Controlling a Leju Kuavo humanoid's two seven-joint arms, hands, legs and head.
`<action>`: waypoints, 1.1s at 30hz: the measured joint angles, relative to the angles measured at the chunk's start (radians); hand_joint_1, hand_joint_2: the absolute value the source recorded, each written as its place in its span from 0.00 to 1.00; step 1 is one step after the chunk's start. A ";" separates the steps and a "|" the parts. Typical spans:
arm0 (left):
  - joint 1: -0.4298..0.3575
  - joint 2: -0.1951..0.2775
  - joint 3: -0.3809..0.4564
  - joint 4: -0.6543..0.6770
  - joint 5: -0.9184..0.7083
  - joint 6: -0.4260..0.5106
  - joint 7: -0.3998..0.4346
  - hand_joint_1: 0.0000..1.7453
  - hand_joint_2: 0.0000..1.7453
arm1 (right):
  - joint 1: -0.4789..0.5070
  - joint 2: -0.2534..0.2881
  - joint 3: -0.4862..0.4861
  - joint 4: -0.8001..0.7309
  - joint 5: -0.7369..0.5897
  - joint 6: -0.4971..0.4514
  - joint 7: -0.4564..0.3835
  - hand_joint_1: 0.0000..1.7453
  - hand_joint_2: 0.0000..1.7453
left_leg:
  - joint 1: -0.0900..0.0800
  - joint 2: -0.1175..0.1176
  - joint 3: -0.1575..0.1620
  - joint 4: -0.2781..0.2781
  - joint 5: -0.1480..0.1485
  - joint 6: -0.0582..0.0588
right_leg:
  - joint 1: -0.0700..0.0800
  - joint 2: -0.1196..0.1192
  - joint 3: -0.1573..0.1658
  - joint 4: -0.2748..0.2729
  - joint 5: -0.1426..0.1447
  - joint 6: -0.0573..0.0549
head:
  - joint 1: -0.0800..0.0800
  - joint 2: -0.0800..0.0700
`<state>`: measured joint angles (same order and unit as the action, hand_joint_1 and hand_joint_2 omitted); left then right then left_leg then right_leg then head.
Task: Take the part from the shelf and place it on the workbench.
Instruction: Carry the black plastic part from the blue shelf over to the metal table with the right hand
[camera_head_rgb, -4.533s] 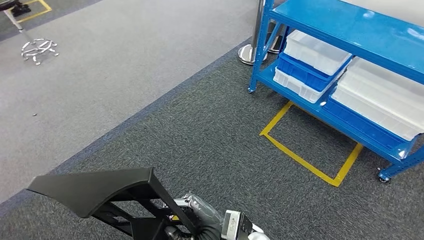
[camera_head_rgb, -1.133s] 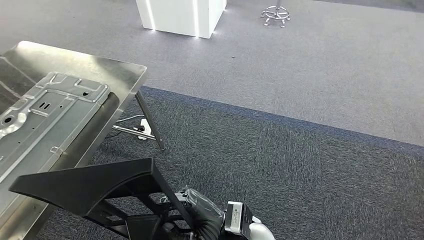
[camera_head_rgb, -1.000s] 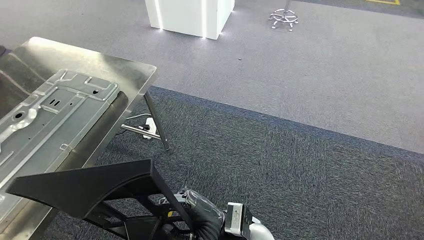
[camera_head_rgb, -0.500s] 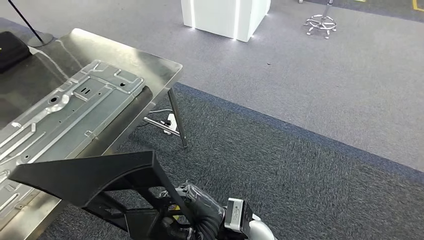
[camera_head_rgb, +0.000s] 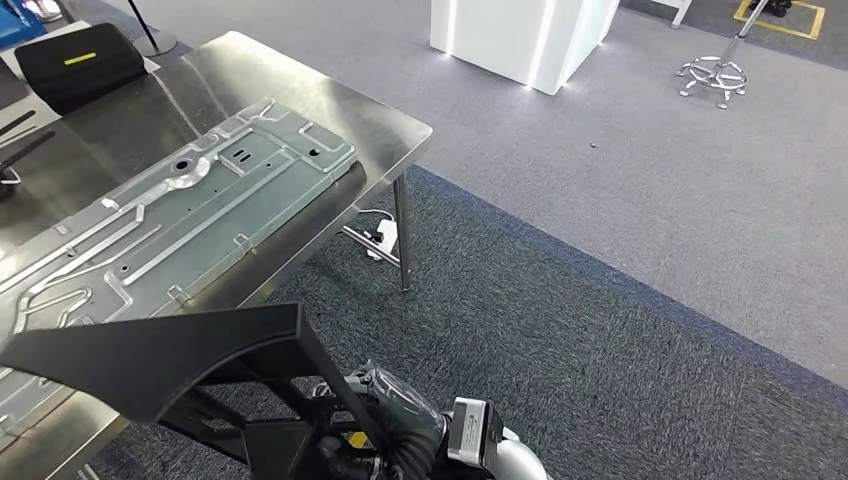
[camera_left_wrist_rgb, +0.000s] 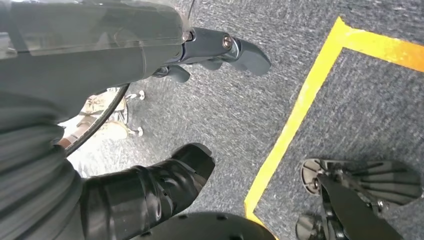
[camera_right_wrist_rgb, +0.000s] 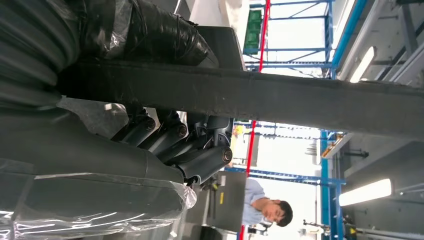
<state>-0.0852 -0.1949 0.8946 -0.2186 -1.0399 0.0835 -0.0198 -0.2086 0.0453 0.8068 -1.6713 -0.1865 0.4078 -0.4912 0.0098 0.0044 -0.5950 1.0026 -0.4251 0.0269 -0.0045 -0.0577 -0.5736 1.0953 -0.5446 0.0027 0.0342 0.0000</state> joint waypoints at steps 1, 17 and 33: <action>-0.001 0.000 0.000 0.000 0.000 0.000 0.000 0.00 1.00 | 0.000 0.000 0.000 -0.001 0.000 0.000 0.000 0.95 1.00 | -0.001 -0.008 0.001 -0.001 0.000 0.004 | -0.002 0.027 -0.028 0.060 -0.031 0.001 | 0.000 0.000; -0.003 -0.001 -0.007 0.000 -0.011 -0.005 0.005 0.00 1.00 | 0.000 0.000 0.000 -0.004 -0.001 0.003 0.001 0.95 1.00 | -0.001 -0.032 -0.093 0.188 -0.100 -0.043 | -0.001 0.048 0.007 -0.076 0.077 -0.044 | -0.002 0.000; -0.006 0.002 -0.009 0.000 -0.014 -0.012 0.002 0.00 1.00 | 0.001 -0.002 0.000 -0.010 -0.007 0.004 0.001 0.95 1.00 | 0.004 -0.022 0.006 -0.002 -0.001 0.002 | -0.003 0.049 -0.077 0.152 -0.064 0.009 | 0.000 0.000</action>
<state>-0.0915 -0.1930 0.8851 -0.2186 -1.0544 0.0717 -0.0178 -0.2071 0.0430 0.8068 -1.6810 -0.1931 0.4116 -0.4902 0.0143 -0.0172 -0.5887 1.0002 -0.4264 0.0284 -0.0074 -0.0091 -0.6507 1.2470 -0.6088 0.0116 0.0343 0.0000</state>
